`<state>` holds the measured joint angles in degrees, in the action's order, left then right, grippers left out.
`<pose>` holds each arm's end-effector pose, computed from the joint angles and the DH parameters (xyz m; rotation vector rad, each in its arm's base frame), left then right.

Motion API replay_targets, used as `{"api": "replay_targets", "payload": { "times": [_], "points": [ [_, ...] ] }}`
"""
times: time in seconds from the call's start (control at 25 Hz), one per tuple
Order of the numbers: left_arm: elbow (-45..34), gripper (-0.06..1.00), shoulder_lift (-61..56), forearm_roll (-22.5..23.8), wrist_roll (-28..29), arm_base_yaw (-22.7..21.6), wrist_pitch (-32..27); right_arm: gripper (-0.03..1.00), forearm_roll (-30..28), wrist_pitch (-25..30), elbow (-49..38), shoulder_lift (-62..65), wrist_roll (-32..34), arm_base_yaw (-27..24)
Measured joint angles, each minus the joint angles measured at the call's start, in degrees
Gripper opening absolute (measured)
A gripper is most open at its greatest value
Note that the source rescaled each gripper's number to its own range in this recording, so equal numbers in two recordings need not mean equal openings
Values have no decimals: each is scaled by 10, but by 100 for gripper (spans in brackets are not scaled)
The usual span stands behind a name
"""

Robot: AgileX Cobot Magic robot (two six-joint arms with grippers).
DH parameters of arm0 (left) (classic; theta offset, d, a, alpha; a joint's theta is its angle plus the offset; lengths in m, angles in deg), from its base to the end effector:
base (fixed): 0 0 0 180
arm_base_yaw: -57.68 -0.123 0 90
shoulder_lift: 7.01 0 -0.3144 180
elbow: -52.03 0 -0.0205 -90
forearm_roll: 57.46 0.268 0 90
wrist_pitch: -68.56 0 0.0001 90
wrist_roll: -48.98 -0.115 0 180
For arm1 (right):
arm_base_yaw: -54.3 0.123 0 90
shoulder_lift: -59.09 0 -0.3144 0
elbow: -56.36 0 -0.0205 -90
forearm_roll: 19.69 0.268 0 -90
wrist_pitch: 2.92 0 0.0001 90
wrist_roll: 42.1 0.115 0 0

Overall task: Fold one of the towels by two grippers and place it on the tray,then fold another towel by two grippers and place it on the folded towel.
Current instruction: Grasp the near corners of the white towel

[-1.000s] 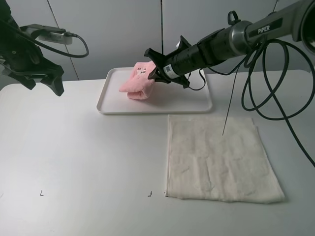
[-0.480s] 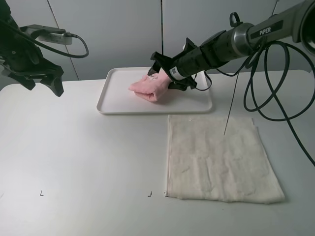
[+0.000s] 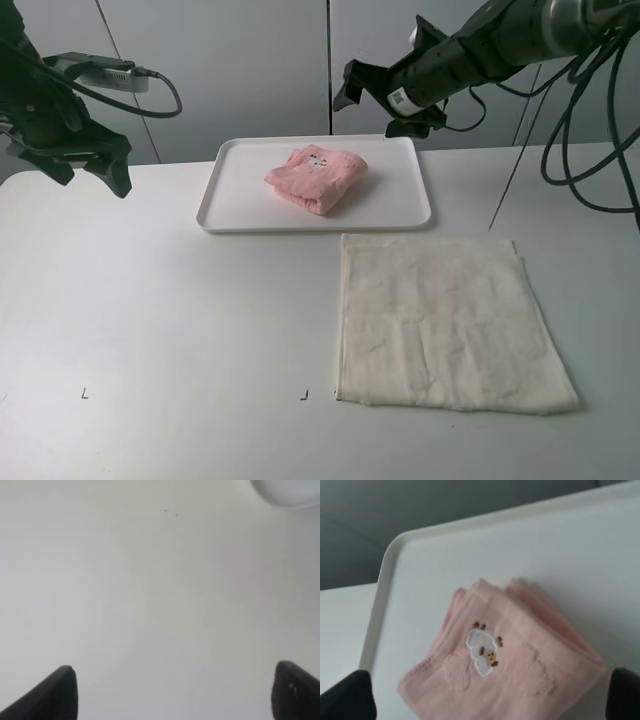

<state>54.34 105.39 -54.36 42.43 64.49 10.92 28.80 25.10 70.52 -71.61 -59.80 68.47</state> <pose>0.4007 -0.0426 0.2286 0.3754 2.9024 0.0707 0.5027 0.1687 0.1825 0.0992 2.4423 0.7628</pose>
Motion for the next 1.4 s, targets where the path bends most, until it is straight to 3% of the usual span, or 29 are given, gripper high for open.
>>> {"api": "replay_targets", "payload": {
  "times": [0.16, 0.44, 0.64, 0.92, 1.16, 1.4],
  "points": [
    [1, 99, 20, -8, -15, 14, 0, 100, -88, 60, 0, 34, 24, -52],
    [63, 99, 78, -31, -40, 94, -7, 100, -249, 202, -3, 69, 29, -120],
    [135, 99, 132, -31, -64, 157, -19, 100, -309, 226, -52, 117, -6, -130],
    [228, 99, 202, -57, -153, 236, -43, 100, -321, 243, -182, 232, -167, -130],
    [243, 99, 223, -60, -261, 298, -57, 100, -324, 245, -322, 339, -275, -130],
    [217, 99, 223, -76, -304, 328, -88, 100, -309, 244, -463, 424, -540, -130]
  ]
}}
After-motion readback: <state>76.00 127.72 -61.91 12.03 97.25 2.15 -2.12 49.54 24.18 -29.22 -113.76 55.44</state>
